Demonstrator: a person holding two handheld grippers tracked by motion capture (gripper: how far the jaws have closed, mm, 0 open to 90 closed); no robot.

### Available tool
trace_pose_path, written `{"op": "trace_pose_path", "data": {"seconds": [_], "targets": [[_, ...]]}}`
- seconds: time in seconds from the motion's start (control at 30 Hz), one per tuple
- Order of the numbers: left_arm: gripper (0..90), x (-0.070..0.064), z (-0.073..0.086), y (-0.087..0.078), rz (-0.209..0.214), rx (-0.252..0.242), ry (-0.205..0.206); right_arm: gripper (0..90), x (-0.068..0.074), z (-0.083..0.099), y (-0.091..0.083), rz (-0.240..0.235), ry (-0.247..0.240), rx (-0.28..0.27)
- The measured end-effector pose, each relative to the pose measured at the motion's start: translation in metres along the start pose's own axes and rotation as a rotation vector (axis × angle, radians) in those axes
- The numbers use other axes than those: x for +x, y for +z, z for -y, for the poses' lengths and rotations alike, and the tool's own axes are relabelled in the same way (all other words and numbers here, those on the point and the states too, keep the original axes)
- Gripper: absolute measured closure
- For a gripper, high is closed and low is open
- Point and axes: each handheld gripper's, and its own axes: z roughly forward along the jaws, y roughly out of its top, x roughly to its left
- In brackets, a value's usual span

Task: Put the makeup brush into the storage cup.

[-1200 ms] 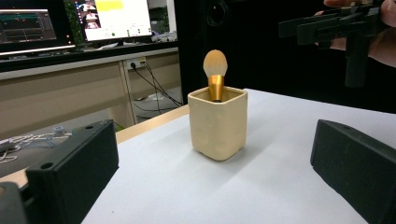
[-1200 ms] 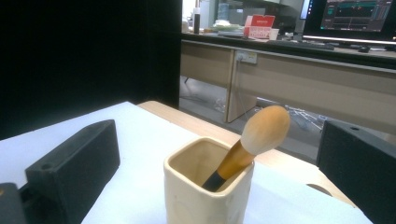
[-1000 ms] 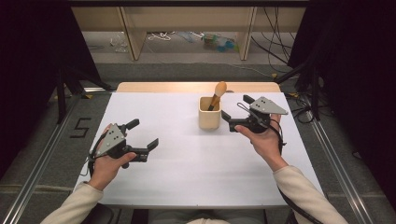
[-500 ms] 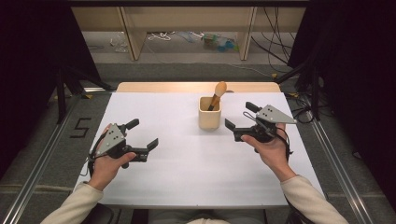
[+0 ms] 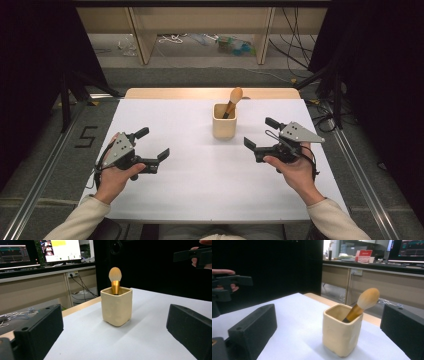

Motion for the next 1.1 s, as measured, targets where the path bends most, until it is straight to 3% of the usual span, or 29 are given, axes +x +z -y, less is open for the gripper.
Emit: {"op": "trace_pose_path", "data": {"seconds": [0.03,0.13,0.43,0.73,1.0,1.1], "targets": [[0.5,0.0,0.0,0.0,-0.001,0.001,-0.001,1.5,0.0,0.0,-0.002,-0.009,0.0,0.018],[0.5,0.0,0.0,0.0,-0.002,-0.001,0.0,2.1,0.001,0.004,-0.005,-0.018,0.006,-0.001],[0.5,0.001,0.0,-0.001,-0.002,-0.003,-0.002,2.3,-0.002,0.005,-0.013,0.0,0.005,0.004],[0.3,0.002,0.0,-0.001,-0.002,-0.007,-0.007,3.5,-0.002,0.01,-0.02,-0.029,0.0,0.013],[0.2,0.002,0.0,-0.003,-0.007,-0.001,-0.006,4.4,-0.002,0.015,-0.023,-0.042,-0.033,0.013],[0.0,0.002,0.001,-0.002,-0.003,-0.002,-0.004,4.4,-0.003,0.018,-0.025,-0.042,-0.016,0.024]]}}
